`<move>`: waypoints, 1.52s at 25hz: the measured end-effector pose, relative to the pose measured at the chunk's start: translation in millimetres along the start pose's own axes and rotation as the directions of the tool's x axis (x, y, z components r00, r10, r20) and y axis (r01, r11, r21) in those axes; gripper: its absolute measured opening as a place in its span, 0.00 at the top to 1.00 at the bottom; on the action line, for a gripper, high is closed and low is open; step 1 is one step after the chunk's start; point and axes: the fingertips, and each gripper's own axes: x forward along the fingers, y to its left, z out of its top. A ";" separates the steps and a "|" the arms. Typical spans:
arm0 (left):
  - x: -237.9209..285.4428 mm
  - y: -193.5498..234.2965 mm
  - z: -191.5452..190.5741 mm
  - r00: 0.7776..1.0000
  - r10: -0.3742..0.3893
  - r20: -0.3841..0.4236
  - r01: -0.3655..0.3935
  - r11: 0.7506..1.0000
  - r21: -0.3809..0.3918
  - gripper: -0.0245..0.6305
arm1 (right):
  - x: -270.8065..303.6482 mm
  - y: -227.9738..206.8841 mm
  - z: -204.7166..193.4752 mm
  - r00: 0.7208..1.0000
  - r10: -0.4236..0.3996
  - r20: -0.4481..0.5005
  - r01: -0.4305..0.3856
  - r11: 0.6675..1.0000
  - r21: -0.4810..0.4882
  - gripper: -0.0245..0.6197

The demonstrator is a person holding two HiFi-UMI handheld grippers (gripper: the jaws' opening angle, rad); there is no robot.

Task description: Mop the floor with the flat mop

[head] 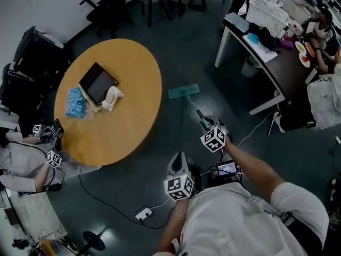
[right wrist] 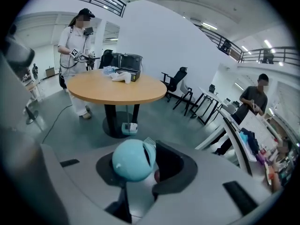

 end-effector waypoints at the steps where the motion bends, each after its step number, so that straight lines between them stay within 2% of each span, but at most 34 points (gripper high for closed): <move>1: -1.1 -5.1 0.5 1.000 -0.014 -0.002 0.014 1.000 0.002 0.96 | -18.3 5.8 -5.0 1.000 0.015 -0.008 -0.015 1.000 0.006 0.79; 6: -18.4 -39.5 8.6 0.995 -0.104 0.005 0.104 0.994 -0.029 0.96 | -121.3 34.1 -41.1 0.992 0.109 -0.058 -0.104 0.992 0.074 0.79; 10: -13.2 -54.4 11.8 0.992 -0.125 0.025 0.124 0.991 0.041 0.96 | -163.7 41.6 -69.0 0.990 0.124 -0.062 -0.113 0.982 0.154 0.78; 13: -8.3 -58.3 8.8 0.993 -0.120 0.020 0.119 0.990 0.073 0.96 | -167.3 43.2 -78.6 0.992 0.112 -0.059 -0.101 0.981 0.167 0.79; 20: -11.5 -68.2 3.6 0.992 -0.128 0.013 0.126 0.990 0.070 0.96 | -166.7 42.0 -73.4 0.992 0.110 -0.054 -0.100 0.981 0.165 0.79; 38: -13.5 -63.3 2.4 0.996 -0.091 0.025 0.090 0.995 0.044 0.96 | -163.8 38.4 -64.0 0.992 0.120 -0.031 -0.114 0.981 0.155 0.79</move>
